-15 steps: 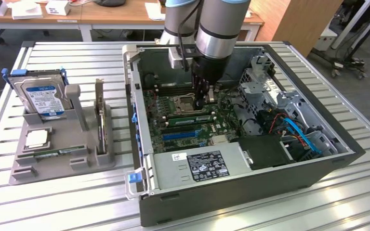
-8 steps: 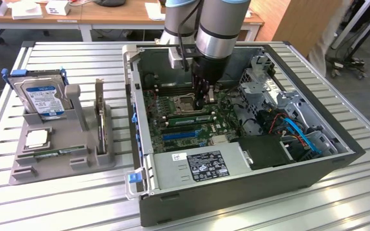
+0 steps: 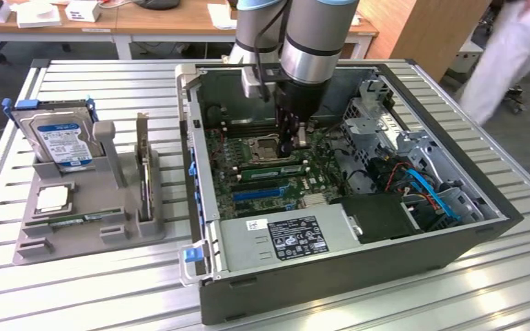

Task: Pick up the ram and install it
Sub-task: 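Press down the ram until it locks into place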

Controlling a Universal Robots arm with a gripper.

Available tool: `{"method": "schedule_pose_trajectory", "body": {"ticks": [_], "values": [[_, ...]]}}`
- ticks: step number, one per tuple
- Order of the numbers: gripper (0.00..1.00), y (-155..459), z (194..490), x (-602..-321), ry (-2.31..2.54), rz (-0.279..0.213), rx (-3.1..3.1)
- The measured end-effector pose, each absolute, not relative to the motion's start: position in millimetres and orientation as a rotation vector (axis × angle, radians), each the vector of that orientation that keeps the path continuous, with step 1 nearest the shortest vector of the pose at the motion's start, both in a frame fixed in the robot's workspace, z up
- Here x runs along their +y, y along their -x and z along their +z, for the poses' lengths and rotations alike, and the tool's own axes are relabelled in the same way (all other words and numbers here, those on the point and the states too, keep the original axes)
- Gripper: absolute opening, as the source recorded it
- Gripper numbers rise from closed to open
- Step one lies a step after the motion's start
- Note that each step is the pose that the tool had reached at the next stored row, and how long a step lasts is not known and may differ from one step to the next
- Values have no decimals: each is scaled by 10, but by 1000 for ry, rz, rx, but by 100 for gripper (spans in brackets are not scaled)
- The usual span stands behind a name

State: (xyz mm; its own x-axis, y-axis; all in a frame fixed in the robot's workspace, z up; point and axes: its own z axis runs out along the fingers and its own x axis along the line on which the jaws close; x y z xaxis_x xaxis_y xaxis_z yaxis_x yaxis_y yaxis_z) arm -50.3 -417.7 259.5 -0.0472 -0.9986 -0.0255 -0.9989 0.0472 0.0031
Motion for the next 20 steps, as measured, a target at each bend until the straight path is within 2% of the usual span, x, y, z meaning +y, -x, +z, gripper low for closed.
{"method": "schedule_pose_trajectory", "body": {"ticks": [20], "values": [[9, 503, 2576, -4177, 1718, 26, 2606]]}}
